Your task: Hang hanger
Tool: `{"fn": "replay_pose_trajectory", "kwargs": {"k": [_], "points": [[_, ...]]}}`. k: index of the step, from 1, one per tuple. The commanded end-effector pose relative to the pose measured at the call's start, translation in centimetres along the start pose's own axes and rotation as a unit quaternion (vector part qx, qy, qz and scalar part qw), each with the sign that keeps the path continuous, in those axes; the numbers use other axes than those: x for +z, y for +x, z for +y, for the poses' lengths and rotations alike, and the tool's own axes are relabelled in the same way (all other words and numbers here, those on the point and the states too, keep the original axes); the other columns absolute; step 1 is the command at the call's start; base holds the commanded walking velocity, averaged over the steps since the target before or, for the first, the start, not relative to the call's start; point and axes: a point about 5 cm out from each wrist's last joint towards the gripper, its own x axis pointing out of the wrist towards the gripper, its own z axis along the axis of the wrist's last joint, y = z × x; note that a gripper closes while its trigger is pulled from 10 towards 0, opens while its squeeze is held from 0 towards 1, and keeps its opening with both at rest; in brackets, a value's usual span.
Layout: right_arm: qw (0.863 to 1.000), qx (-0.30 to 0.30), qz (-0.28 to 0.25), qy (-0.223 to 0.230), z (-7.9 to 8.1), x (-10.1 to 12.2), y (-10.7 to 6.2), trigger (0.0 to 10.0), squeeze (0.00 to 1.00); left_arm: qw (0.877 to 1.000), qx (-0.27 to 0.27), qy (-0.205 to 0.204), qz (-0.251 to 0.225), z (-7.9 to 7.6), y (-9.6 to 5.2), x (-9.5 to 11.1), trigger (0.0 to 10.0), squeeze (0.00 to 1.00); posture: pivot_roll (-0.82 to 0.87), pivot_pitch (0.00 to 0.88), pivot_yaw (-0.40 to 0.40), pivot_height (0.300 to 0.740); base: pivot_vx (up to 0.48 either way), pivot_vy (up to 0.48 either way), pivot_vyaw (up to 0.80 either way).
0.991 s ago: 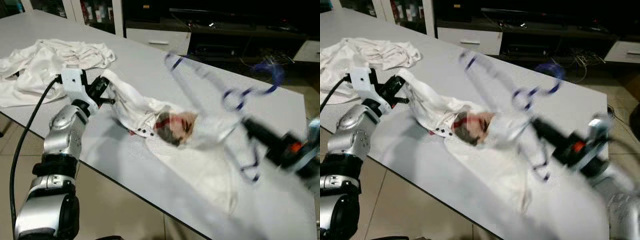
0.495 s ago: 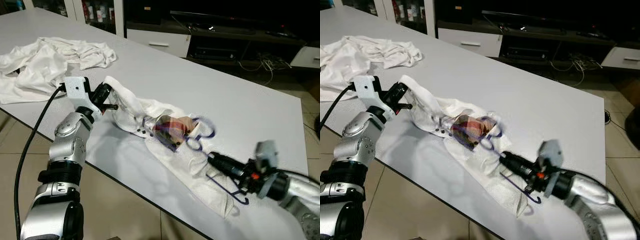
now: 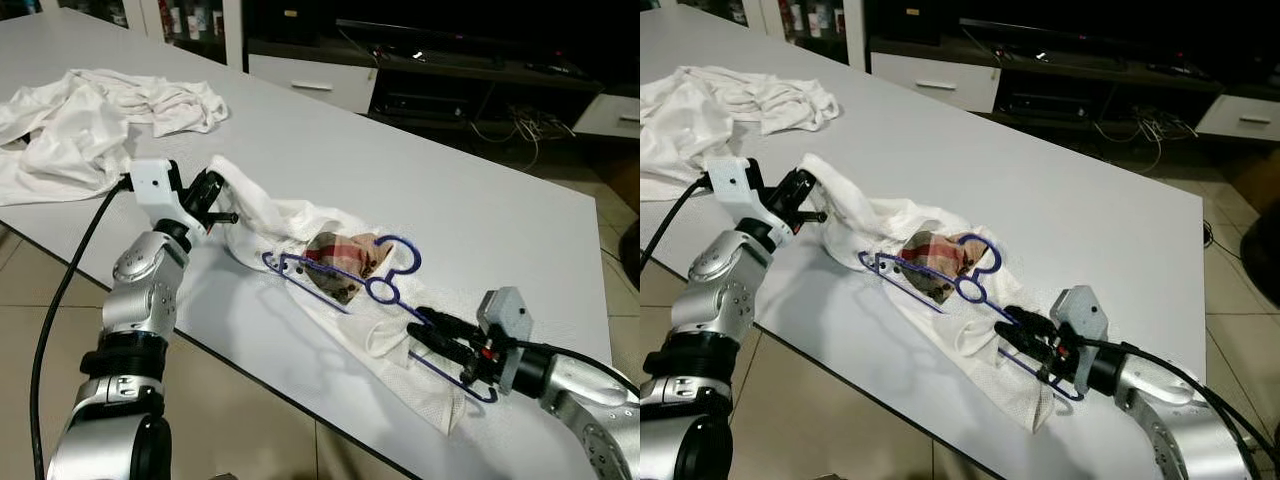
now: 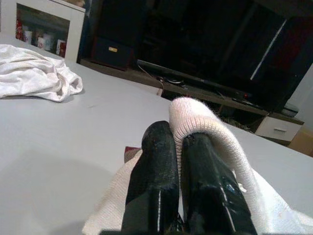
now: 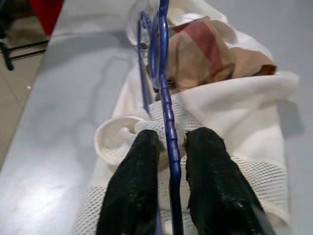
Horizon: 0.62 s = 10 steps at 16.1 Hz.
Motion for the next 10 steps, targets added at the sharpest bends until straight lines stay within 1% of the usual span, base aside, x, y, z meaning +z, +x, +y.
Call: {"fn": "replay_pose_trajectory", "kwargs": {"k": [1,2,4,5,7,10], "points": [[1.0,-0.007,0.002,-0.012,-0.1,0.1,0.1,10.0,0.87,1.0,-0.004,-0.003,-0.001,-0.4,0.1,0.1,10.0,0.0,-0.03,0.084,-0.067,0.74,0.0,0.0,0.0],[1.0,-0.008,-0.003,-0.013,0.4,0.1,0.7,10.0,0.0,1.0,-0.008,-0.002,0.006,-0.3,0.0,-0.1,10.0,0.0,-0.03,0.085,-0.05,0.74,0.0,0.0,0.0],[1.0,-0.007,-0.025,0.003,1.2,0.3,2.0,10.0,0.0,1.0,-0.017,0.005,0.008,-0.5,0.5,0.4,10.0,0.0,-0.03,0.077,-0.032,0.74,0.0,0.0,0.0],[1.0,-0.007,-0.028,0.005,1.4,0.3,2.2,10.0,0.0,1.0,-0.018,0.006,0.007,-0.6,0.6,0.6,10.0,0.0,-0.02,0.076,-0.03,0.74,0.0,0.0,0.0],[0.999,-0.004,-0.044,0.022,1.5,0.8,3.3,10.0,0.0,1.0,-0.025,0.01,0.003,-0.8,0.9,1.0,10.0,0.0,-0.02,0.067,-0.026,0.74,0.0,0.0,0.0],[0.998,-0.002,-0.051,0.033,1.4,1.1,3.7,10.0,0.0,1.0,-0.026,0.01,0.001,-0.9,0.9,1.2,10.0,0.0,-0.01,0.063,-0.032,0.74,0.0,0.0,0.0]]}}
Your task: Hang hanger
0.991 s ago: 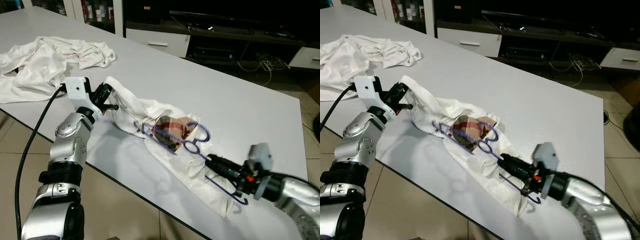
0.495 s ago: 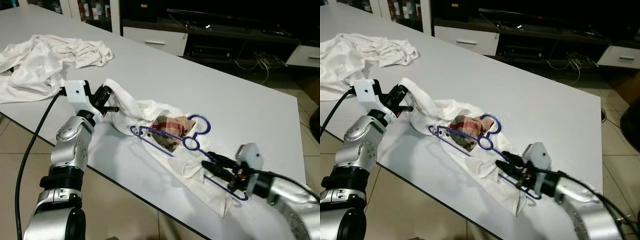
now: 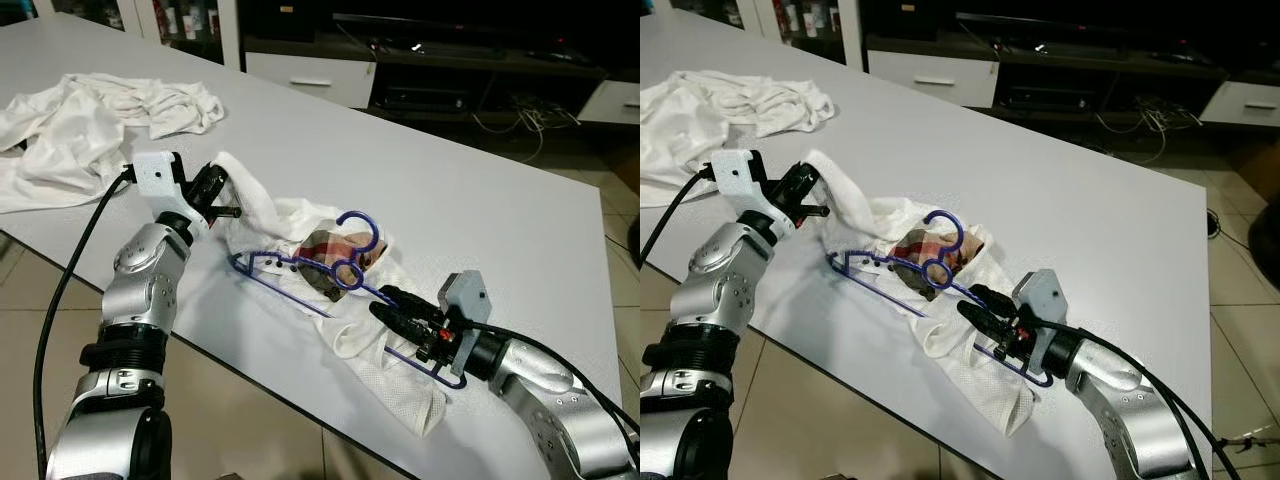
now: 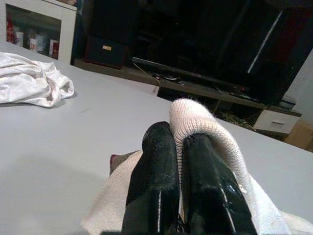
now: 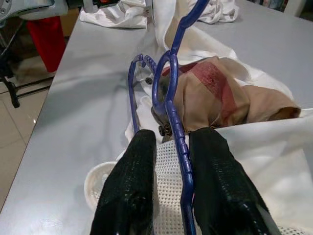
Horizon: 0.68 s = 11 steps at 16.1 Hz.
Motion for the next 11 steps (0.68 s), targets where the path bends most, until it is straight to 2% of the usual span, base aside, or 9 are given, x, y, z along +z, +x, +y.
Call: {"fn": "replay_pose_trajectory", "kwargs": {"k": [1,3,4,5,6,8,11], "points": [[1.0,-0.002,0.005,0.008,-0.4,0.1,-0.1,10.0,0.0,1.0,-0.011,0.009,-0.004,-0.4,0.1,0.5,10.0,0.0,-0.01,0.063,-0.039,0.74,0.0,0.0,0.0],[1.0,0.013,0.006,0.014,-0.3,0.2,-0.1,10.0,0.0,1.0,-0.006,0.009,-0.004,-0.2,-0.1,0.4,10.0,0.0,0.0,0.065,-0.046,0.74,0.0,0.0,0.0],[1.0,0.023,0.01,0.016,-0.1,0.1,-0.2,6.2,0.0,1.0,-0.005,0.008,-0.005,-0.2,-0.2,0.3,10.0,0.0,0.0,0.066,-0.051,0.74,0.0,0.0,0.0],[0.999,0.031,0.015,0.018,0.0,0.0,-0.4,2.7,0.0,1.0,-0.003,0.008,-0.005,-0.1,-0.2,0.3,10.0,0.0,0.0,0.067,-0.054,0.74,0.0,0.0,0.0],[0.999,0.034,0.018,0.021,0.0,-0.1,-0.5,0.0,0.0,1.0,-0.001,0.008,-0.006,-0.1,-0.3,0.3,10.0,0.0,0.0,0.067,-0.057,0.74,0.0,0.0,0.0],[0.998,0.043,0.023,0.027,0.1,-0.2,-1.0,0.0,0.0,1.0,0.002,0.007,-0.007,0.0,-0.4,0.3,10.0,0.0,0.0,0.069,-0.064,0.74,0.0,0.0,0.0],[1.0,0.004,0.007,0.03,-1.4,0.6,-1.5,0.0,0.0,1.0,0.005,0.006,-0.008,0.0,-0.6,0.2,10.0,0.0,0.0,0.068,-0.07,0.74,0.0,0.0,0.0]]}}
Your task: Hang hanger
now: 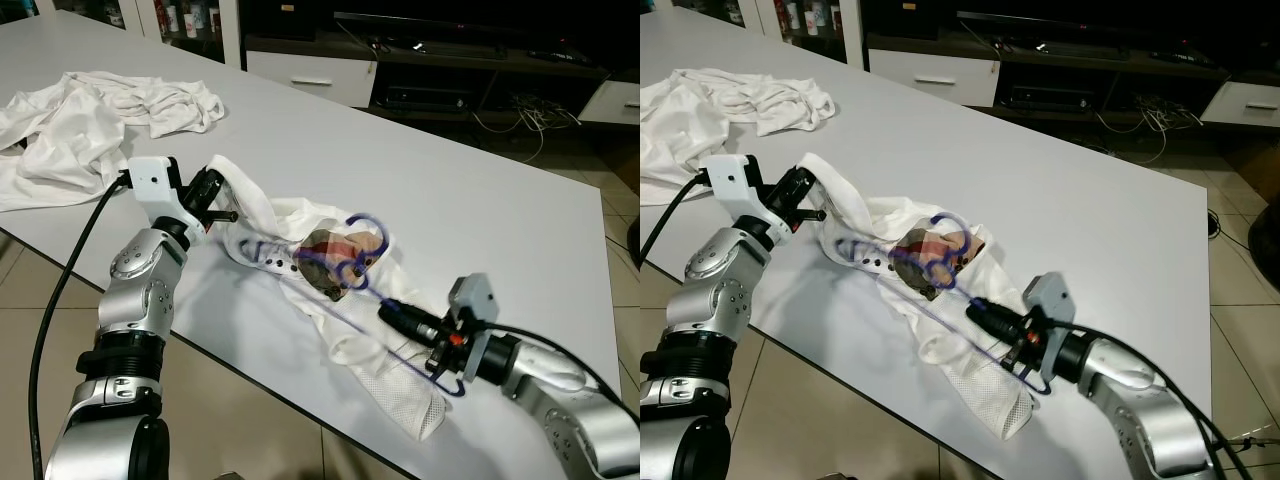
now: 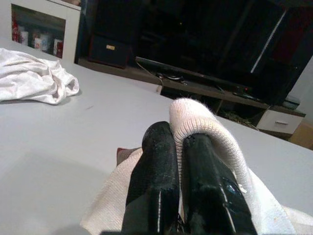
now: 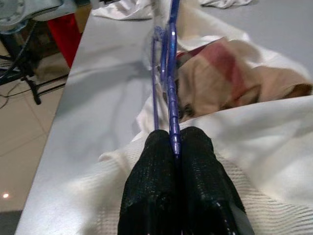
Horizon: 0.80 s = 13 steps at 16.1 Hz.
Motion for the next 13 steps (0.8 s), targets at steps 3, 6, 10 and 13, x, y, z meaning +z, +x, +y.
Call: {"fn": "replay_pose_trajectory", "kwargs": {"k": [3,6,10,13], "points": [[0.995,-0.068,-0.066,0.003,-2.7,3.1,-1.1,0.0,0.0,1.0,-0.003,0.001,-0.007,-0.5,0.2,0.4,10.0,0.0,0.0,0.065,-0.074,0.74,0.0,0.0,0.0],[0.985,-0.123,-0.12,0.017,-4.6,5.0,-1.9,0.0,0.0,1.0,-0.003,0.0,-0.008,-0.5,0.1,0.3,10.0,0.0,0.0,0.063,-0.079,0.74,0.0,0.0,0.0],[0.98,-0.12,-0.149,-0.061,-5.4,8.4,-4.3,0.0,0.0,1.0,0.001,0.008,-0.007,0.0,0.0,0.6,10.0,0.0,-0.01,0.064,-0.08,0.74,0.0,0.0,0.0],[0.983,-0.076,-0.135,-0.095,-4.8,9.5,-5.3,0.0,0.0,1.0,0.007,0.024,-0.01,1.1,-0.1,1.4,10.0,0.0,-0.01,0.063,-0.073,0.74,0.0,0.0,0.0]]}}
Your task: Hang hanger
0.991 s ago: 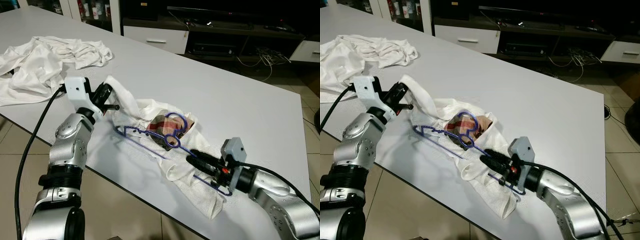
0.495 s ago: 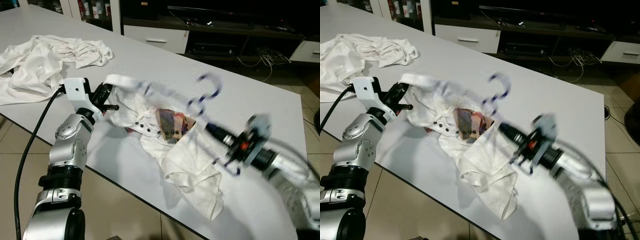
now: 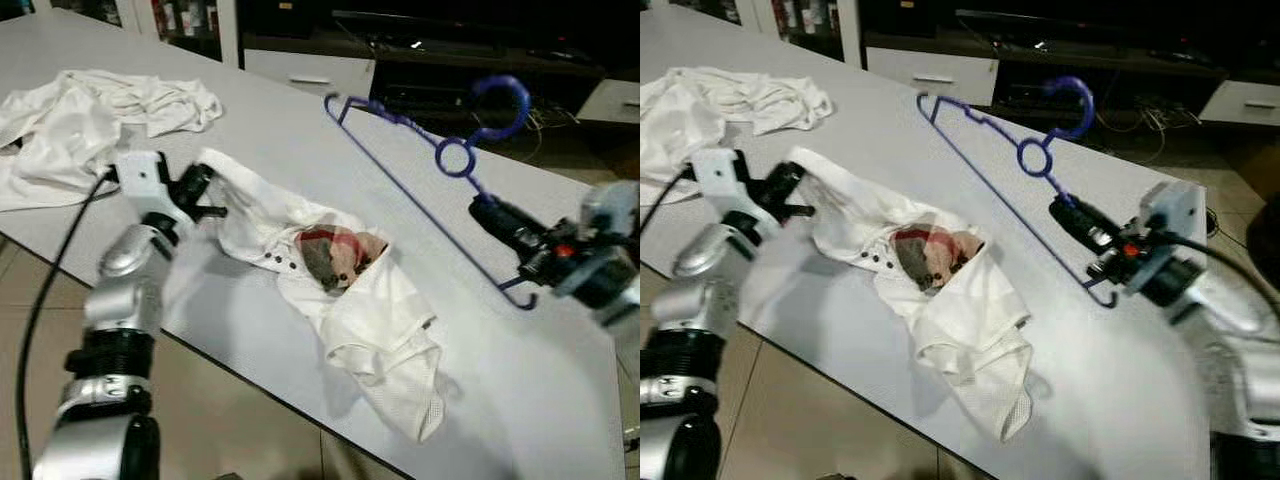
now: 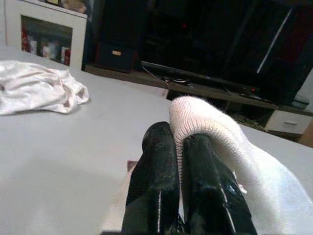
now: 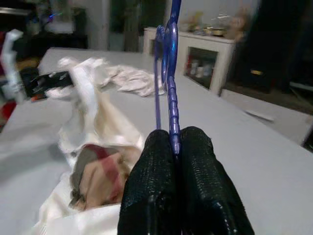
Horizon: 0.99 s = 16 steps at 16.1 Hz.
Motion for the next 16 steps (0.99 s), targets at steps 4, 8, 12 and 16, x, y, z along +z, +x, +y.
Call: {"fn": "replay_pose_trajectory", "kwargs": {"k": [4,8,12,16], "points": [[0.995,0.084,0.019,-0.058,1.1,1.7,0.8,0.0,0.0,0.997,-0.049,0.046,-0.028,0.7,0.1,2.7,10.0,0.0,0.01,0.056,-0.069,0.74,0.0,0.0,0.0],[0.986,0.144,0.026,-0.075,3.1,1.8,2.2,0.0,0.0,0.988,-0.132,0.064,-0.045,-0.7,0.0,4.1,10.0,0.0,0.02,0.046,-0.068,0.74,0.0,0.0,0.0],[0.981,0.168,0.055,-0.084,5.1,0.3,3.6,0.0,0.0,0.978,-0.191,0.07,-0.045,-2.5,-0.1,4.5,10.0,0.0,0.02,0.044,-0.059,0.74,0.0,0.0,0.0],[0.981,0.123,0.108,-0.102,3.7,-1.1,3.2,0.0,0.0,0.974,-0.211,0.072,-0.038,-3.1,-0.4,4.2,10.0,0.0,0.02,0.046,-0.059,0.74,0.0,0.0,0.0]]}}
